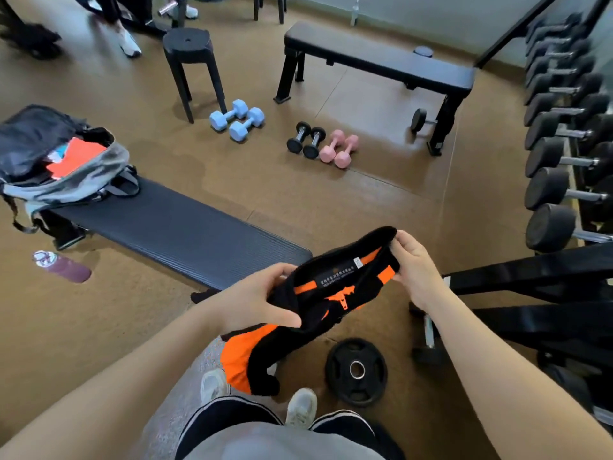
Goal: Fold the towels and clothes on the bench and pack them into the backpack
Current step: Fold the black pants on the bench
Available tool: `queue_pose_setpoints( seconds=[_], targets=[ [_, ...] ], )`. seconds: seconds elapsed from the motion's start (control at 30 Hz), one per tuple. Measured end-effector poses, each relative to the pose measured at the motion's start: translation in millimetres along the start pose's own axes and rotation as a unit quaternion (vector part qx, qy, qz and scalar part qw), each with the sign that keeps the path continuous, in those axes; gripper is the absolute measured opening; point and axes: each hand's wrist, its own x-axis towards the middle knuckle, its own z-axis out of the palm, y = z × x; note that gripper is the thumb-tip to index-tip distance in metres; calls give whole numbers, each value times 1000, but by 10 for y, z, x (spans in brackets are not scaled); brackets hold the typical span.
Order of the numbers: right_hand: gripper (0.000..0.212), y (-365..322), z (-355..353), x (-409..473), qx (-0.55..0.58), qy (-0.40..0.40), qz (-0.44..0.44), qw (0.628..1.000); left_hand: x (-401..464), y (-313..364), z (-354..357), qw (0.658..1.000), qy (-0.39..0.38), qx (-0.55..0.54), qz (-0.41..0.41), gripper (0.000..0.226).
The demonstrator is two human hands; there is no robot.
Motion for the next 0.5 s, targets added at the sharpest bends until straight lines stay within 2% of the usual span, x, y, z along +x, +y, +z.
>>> queue_pose_setpoints(
  seconds=[0.07, 0.13, 0.2, 0.27, 0.33, 0.4, 0.5],
  targets=[
    [23, 122, -156, -11, -7, -1, 45, 999, 107, -110, 72, 999, -28, -31, -27, 59],
    [30, 223, -315, -27, -28, -16, 60, 998, 263, -176, 144, 999, -12, -37, -31, 54],
    [34, 283, -451, -14, -118, -15, 48, 992, 446, -196, 179, 998, 47, -35, -29, 41],
    [29, 271, -523, 105, -207, 29, 17, 978, 633, -193, 177, 992, 122, -12, -26, 16],
    [20, 185, -491, 347, -253, 76, -17, 964, 777, -199, 149, 981, 189, 26, -20, 4],
    [12, 35, -323, 709, -295, 94, -43, 950, 862, -251, 46, 963, 260, 68, -10, 12],
    [19, -106, 173, 1382, -361, 46, -118, 924, 975, -479, -341, 928, 360, 89, -24, 23]
  ],
)
